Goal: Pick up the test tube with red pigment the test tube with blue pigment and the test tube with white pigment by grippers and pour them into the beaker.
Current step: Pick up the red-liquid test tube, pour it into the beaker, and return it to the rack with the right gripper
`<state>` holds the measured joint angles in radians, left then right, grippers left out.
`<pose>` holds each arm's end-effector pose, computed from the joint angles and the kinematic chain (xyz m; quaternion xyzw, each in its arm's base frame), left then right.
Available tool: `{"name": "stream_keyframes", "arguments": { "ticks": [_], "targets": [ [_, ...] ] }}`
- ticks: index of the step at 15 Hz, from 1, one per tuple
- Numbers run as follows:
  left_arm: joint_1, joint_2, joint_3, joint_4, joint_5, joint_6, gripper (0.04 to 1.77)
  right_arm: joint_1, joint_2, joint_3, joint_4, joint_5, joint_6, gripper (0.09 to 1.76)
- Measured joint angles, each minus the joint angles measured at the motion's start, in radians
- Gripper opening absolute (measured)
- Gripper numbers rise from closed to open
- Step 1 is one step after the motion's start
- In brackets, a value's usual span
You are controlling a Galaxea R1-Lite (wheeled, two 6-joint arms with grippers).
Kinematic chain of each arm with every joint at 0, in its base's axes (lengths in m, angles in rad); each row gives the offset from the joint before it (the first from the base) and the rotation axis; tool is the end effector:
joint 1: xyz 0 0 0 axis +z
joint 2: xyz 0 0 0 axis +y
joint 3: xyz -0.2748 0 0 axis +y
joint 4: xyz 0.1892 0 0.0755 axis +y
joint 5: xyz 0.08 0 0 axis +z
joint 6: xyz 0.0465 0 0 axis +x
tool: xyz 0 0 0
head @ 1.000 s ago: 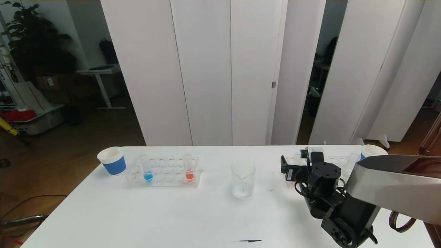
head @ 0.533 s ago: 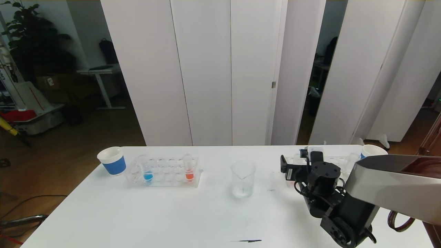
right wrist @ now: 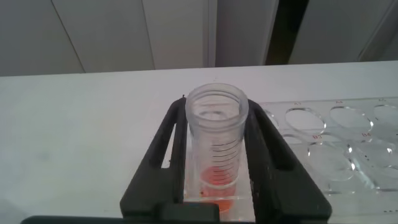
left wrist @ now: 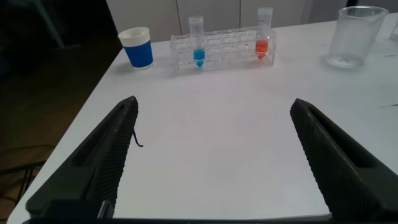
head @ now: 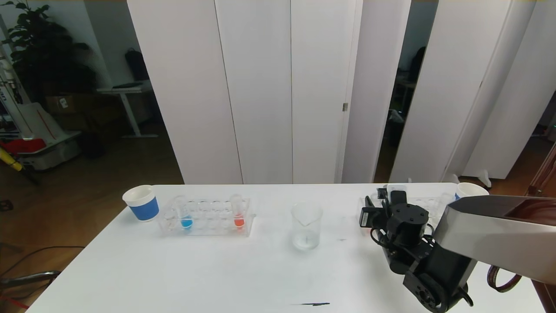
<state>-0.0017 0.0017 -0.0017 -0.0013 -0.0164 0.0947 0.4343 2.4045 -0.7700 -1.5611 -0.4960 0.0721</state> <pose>0.0409 -0.0008 0.0761 0.0473 -0.0011 -0.0090 0.9988 0.3607 0.1429 -0.0178 0.0196 0.0317 -0.0320 0.9988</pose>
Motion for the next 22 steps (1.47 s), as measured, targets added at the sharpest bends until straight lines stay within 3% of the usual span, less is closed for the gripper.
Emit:
{"name": "stream_keyframes", "arguments": {
  "ticks": [1,13,22],
  "targets": [
    [0.000,0.000,0.000,0.000,0.000,0.000,1.75,0.000,0.000,0.000,0.001,-0.002,0.000,0.58],
    [0.000,0.000,0.000,0.000,0.000,0.000,1.75,0.004,-0.011,0.000,0.000,-0.002,-0.001,0.58],
    [0.000,0.000,0.000,0.000,0.000,0.000,1.75,0.000,-0.077,-0.054,0.000,-0.019,-0.087,0.58]
  ]
}}
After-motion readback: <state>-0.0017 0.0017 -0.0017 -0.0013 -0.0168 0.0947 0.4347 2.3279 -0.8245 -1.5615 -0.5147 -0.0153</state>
